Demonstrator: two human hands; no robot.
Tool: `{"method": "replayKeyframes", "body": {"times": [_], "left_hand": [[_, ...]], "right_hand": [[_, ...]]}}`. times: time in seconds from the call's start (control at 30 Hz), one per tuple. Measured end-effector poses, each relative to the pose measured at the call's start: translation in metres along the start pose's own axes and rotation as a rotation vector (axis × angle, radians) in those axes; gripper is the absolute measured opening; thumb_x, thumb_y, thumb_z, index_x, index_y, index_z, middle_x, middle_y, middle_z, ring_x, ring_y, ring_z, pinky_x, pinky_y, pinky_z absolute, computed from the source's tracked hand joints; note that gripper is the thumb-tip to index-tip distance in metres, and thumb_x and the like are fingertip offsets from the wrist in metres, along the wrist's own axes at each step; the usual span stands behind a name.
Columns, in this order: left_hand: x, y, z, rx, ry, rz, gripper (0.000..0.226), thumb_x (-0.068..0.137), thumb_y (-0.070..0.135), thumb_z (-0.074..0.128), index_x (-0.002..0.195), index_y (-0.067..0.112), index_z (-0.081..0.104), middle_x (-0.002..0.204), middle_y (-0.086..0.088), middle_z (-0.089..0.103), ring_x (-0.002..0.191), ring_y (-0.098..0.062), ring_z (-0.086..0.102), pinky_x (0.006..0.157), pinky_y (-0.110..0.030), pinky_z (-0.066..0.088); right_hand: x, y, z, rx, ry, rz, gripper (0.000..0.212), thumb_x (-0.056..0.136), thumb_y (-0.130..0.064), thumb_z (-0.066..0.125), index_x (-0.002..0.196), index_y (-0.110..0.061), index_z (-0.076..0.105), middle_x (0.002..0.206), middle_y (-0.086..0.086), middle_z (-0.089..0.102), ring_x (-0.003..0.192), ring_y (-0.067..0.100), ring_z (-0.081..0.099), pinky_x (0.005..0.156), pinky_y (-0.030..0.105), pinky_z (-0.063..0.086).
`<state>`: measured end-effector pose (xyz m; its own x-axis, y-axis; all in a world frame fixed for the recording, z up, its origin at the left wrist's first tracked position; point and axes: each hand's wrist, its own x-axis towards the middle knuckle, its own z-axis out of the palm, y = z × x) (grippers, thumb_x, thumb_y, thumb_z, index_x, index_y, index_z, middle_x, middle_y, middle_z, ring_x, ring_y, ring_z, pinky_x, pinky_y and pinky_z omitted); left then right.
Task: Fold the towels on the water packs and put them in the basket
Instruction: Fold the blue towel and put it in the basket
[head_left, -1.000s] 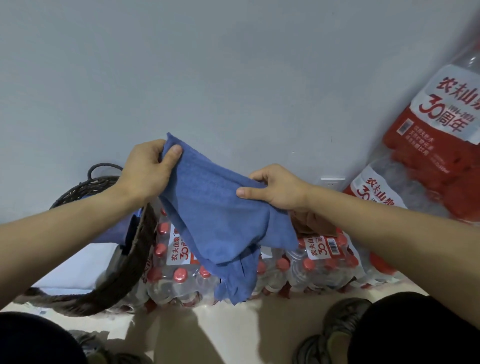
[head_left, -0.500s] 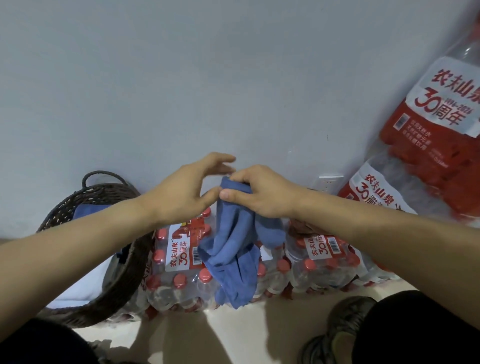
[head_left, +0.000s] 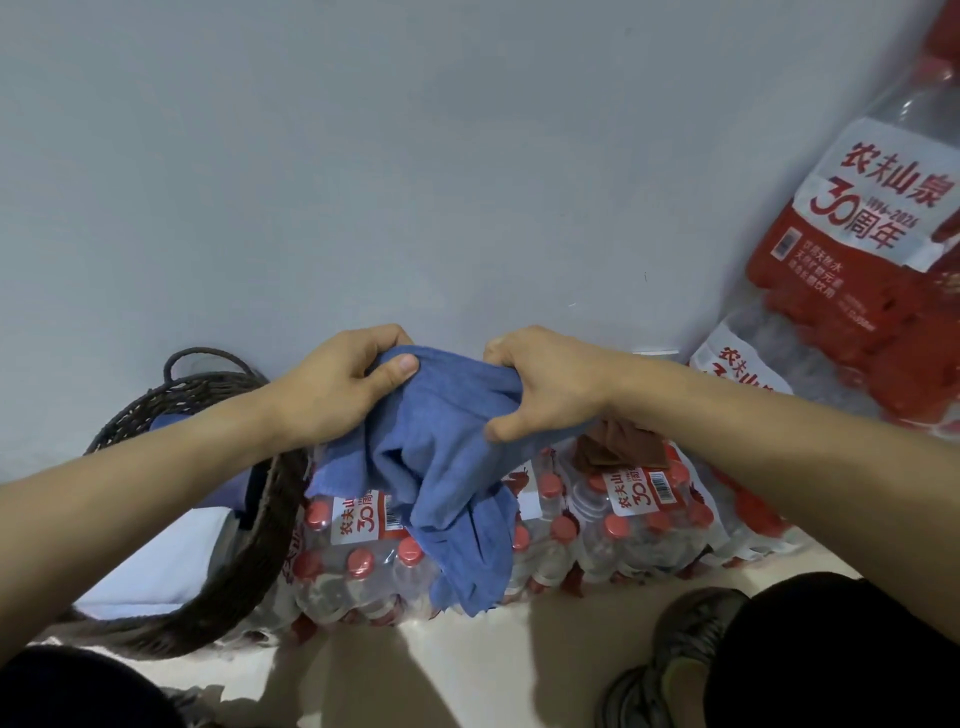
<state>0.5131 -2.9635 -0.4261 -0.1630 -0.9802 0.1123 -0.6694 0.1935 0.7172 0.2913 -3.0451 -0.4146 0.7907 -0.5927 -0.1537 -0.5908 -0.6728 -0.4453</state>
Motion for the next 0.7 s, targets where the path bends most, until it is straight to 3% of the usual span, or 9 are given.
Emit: {"method": "replayKeyframes", "body": {"times": [0.1, 0.23, 0.33, 0.37, 0.47, 0.57, 0.7], "left_hand": [[0.0, 0.0, 0.002, -0.007, -0.006, -0.028, 0.028, 0.1, 0.029, 0.047, 0.088, 0.008, 0.06, 0.078, -0.008, 0.063, 0.068, -0.008, 0.053, 0.067, -0.026, 0.046], [0.001, 0.005, 0.002, -0.091, -0.054, -0.065, 0.035, 0.091, 0.048, 0.048, 0.08, 0.017, 0.061, 0.062, 0.012, 0.058, 0.056, 0.002, 0.049, 0.056, -0.013, 0.042], [0.0, 0.007, -0.002, -0.174, -0.29, -0.112, 0.044, 0.088, 0.062, 0.05, 0.078, 0.023, 0.068, 0.067, 0.014, 0.065, 0.06, 0.0, 0.057, 0.058, -0.013, 0.045], [-0.001, 0.008, -0.003, -0.181, -0.403, -0.142, 0.042, 0.082, 0.063, 0.056, 0.08, 0.024, 0.071, 0.073, 0.013, 0.069, 0.065, -0.002, 0.062, 0.061, -0.015, 0.047], [-0.002, 0.004, 0.001, -0.16, -0.717, -0.271, 0.027, 0.076, 0.048, 0.078, 0.082, 0.022, 0.075, 0.084, 0.003, 0.076, 0.074, -0.011, 0.07, 0.066, -0.022, 0.053], [0.001, -0.001, 0.006, -0.145, -0.749, -0.291, 0.017, 0.082, 0.033, 0.076, 0.089, 0.017, 0.076, 0.09, 0.0, 0.077, 0.081, -0.014, 0.072, 0.074, -0.025, 0.056], [0.003, -0.012, 0.004, -0.417, -0.663, -0.404, 0.027, 0.09, 0.024, 0.064, 0.103, 0.001, 0.068, 0.103, -0.015, 0.073, 0.09, -0.024, 0.071, 0.077, -0.029, 0.056]], "right_hand": [[-0.006, 0.003, -0.005, 0.216, -0.108, 0.098, 0.031, 0.076, -0.007, 0.064, 0.056, -0.018, 0.042, 0.046, -0.012, 0.044, 0.043, 0.005, 0.043, 0.042, 0.017, 0.035], [-0.013, 0.007, -0.004, 0.518, -0.13, 0.178, 0.031, 0.078, 0.002, 0.054, 0.059, -0.016, 0.037, 0.054, -0.004, 0.037, 0.049, 0.01, 0.037, 0.045, 0.018, 0.031], [-0.017, 0.01, -0.003, 0.629, -0.091, 0.214, 0.011, 0.083, -0.004, 0.057, 0.073, 0.0, 0.053, 0.07, 0.008, 0.051, 0.064, 0.019, 0.048, 0.06, 0.03, 0.039], [-0.016, 0.013, -0.003, 0.646, -0.071, 0.208, 0.015, 0.086, -0.008, 0.061, 0.079, 0.005, 0.057, 0.074, 0.009, 0.056, 0.067, 0.02, 0.052, 0.063, 0.032, 0.041], [-0.017, 0.02, -0.005, 0.605, -0.061, 0.167, 0.032, 0.084, -0.037, 0.075, 0.078, -0.009, 0.061, 0.071, -0.002, 0.062, 0.065, 0.011, 0.058, 0.06, 0.026, 0.045], [-0.019, 0.029, -0.007, 0.443, -0.226, 0.205, 0.044, 0.062, -0.057, 0.083, 0.083, -0.021, 0.07, 0.082, -0.005, 0.074, 0.075, 0.013, 0.071, 0.063, 0.026, 0.055], [-0.022, 0.054, -0.003, 0.415, -0.385, 0.313, 0.018, 0.066, -0.036, 0.09, 0.075, -0.026, 0.077, 0.084, -0.004, 0.077, 0.079, 0.016, 0.074, 0.063, 0.023, 0.056]]}}
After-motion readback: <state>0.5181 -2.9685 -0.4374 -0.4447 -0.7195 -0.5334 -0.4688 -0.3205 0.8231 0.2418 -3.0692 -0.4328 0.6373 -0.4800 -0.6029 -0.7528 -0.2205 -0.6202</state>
